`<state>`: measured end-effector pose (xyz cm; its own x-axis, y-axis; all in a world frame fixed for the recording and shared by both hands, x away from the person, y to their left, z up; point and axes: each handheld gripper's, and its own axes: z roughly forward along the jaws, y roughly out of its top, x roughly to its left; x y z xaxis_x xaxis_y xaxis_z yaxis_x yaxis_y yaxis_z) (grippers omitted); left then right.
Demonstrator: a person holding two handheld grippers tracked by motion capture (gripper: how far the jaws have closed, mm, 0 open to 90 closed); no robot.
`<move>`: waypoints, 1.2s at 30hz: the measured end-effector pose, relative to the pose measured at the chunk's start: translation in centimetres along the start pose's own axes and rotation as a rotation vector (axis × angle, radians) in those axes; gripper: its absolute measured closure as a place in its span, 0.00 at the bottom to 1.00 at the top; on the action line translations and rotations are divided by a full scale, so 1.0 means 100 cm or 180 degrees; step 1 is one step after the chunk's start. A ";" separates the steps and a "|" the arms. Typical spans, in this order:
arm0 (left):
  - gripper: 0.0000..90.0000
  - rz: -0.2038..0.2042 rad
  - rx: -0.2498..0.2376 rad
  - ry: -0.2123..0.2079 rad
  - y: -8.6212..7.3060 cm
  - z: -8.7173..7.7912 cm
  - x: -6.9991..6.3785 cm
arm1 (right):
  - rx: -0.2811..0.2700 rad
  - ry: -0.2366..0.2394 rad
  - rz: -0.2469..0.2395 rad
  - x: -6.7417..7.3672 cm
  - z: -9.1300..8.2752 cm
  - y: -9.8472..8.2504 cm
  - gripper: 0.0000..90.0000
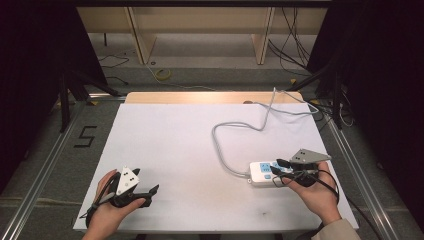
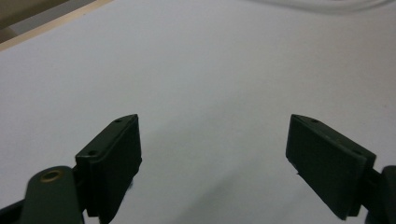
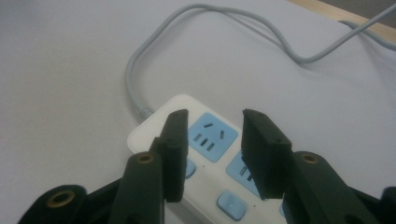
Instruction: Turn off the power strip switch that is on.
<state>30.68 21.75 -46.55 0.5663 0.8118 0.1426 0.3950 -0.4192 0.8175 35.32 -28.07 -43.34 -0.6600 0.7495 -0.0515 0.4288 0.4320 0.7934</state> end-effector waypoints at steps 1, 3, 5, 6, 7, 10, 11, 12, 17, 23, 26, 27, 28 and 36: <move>0.20 0.0000 0.0000 -0.0001 0.000 0.000 0.000 | -0.0023 -0.0004 -0.0005 0.000 -0.001 -0.001 0.66; 0.20 0.0012 0.0016 -0.0007 0.000 0.000 0.000 | -0.0075 -0.0001 -0.0019 0.000 -0.002 -0.004 0.63; 0.20 0.0012 0.0017 -0.0012 0.000 0.000 0.000 | -0.0106 -0.0002 -0.0025 0.001 -0.002 -0.006 0.62; 0.20 0.0011 0.0016 -0.0013 0.000 0.000 0.000 | -0.0132 -0.0012 -0.0043 0.001 -0.003 -0.008 0.61; 0.20 0.0008 0.0018 -0.0018 0.000 0.000 0.000 | -0.0156 -0.0019 -0.0037 0.001 -0.003 -0.009 0.60; 0.20 0.0025 0.0030 -0.0032 0.000 0.000 0.000 | -0.0229 -0.0028 -0.0019 0.000 -0.006 -0.014 0.57; 0.20 0.0026 0.0033 -0.0034 0.000 0.000 0.000 | -0.0229 -0.0028 -0.0019 0.000 -0.006 -0.014 0.57; 0.20 0.0030 0.0030 -0.0036 0.000 0.000 0.000 | -0.0256 -0.0029 -0.0015 0.000 -0.006 -0.015 0.57; 0.20 0.0004 0.0025 -0.0042 0.000 0.001 0.000 | -0.0351 -0.0043 0.0039 0.001 -0.009 -0.022 0.55; 0.20 0.0002 0.0023 -0.0056 0.000 0.001 -0.001 | -0.0464 -0.0107 0.0095 0.001 -0.012 -0.028 0.53; 0.20 -0.0002 0.0030 -0.0066 -0.001 0.002 -0.001 | -0.0494 -0.0108 0.0105 0.001 -0.012 -0.031 0.51; 0.20 0.0009 0.0036 -0.0066 -0.001 0.002 -0.001 | -0.0490 -0.0117 0.0105 0.002 -0.013 -0.032 0.51; 0.20 0.0011 0.0037 -0.0068 -0.001 0.002 -0.001 | -0.0509 -0.0122 0.0098 0.002 -0.013 -0.033 0.50; 0.20 0.0012 0.0057 -0.0090 -0.001 0.002 -0.001 | -0.0564 -0.0121 0.0139 0.005 -0.015 -0.039 0.45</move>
<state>30.75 21.60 -46.75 0.5880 0.7984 0.1296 0.4056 -0.4297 0.8067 32.37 -30.14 -45.60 -0.6177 0.7856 -0.0348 0.3389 0.3059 0.8897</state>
